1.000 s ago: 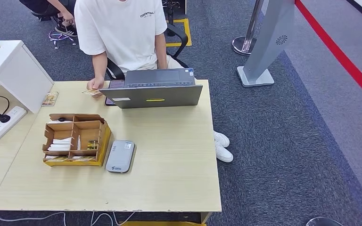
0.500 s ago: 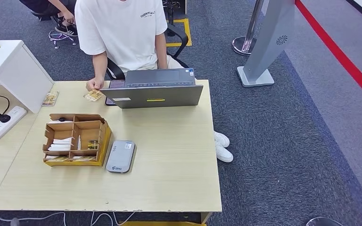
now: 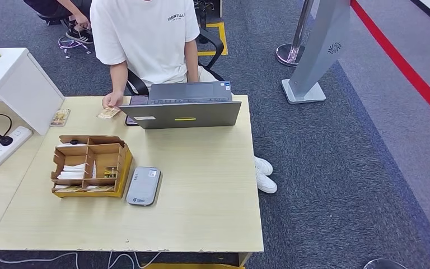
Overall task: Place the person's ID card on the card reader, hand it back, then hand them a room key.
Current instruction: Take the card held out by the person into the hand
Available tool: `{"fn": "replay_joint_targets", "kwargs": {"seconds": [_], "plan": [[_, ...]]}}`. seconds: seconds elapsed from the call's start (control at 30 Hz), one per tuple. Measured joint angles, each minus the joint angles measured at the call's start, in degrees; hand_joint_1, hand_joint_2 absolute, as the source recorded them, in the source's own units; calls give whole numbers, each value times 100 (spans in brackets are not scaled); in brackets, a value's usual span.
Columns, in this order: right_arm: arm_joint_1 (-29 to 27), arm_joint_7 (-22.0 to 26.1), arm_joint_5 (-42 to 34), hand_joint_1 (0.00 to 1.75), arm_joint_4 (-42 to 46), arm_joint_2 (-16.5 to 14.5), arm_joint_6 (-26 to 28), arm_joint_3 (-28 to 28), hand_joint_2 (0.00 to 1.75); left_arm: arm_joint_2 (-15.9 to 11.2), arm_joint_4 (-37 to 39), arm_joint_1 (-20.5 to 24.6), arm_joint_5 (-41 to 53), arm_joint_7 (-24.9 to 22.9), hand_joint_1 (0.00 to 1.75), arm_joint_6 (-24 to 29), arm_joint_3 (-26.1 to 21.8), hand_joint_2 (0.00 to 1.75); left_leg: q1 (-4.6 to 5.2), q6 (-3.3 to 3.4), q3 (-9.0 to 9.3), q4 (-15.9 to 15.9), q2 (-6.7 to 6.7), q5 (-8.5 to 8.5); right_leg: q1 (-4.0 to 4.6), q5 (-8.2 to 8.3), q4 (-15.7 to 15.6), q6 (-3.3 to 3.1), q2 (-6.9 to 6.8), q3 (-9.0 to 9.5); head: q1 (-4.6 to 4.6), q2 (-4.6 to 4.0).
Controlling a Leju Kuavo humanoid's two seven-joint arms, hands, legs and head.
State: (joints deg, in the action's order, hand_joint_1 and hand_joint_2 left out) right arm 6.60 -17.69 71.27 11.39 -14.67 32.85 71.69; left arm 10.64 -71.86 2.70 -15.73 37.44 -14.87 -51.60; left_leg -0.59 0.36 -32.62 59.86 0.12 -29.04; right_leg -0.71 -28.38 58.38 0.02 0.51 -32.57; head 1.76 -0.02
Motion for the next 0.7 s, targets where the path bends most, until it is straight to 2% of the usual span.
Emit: {"fn": "replay_joint_targets", "kwargs": {"seconds": [0.27,0.47,0.7], "plan": [[5,-45,196,0,-9,0,-8,-8,175,-33,-755,388,959,-52,0,685,914,175,0,0,0,3,-2,3,0,3,1,3,0,3,-8,0],[6,-69,314,0,-11,0,-29,-25,175,-237,-854,806,1852,-323,0,1177,1616,175,0,2,0,4,-2,6,0,7,1,5,1,3,-10,0],[4,-69,410,0,-11,0,-86,-50,175,-433,-770,1412,2908,-750,0,1470,2285,175,0,2,-1,7,-1,6,0,7,1,6,2,2,-9,0]]}}
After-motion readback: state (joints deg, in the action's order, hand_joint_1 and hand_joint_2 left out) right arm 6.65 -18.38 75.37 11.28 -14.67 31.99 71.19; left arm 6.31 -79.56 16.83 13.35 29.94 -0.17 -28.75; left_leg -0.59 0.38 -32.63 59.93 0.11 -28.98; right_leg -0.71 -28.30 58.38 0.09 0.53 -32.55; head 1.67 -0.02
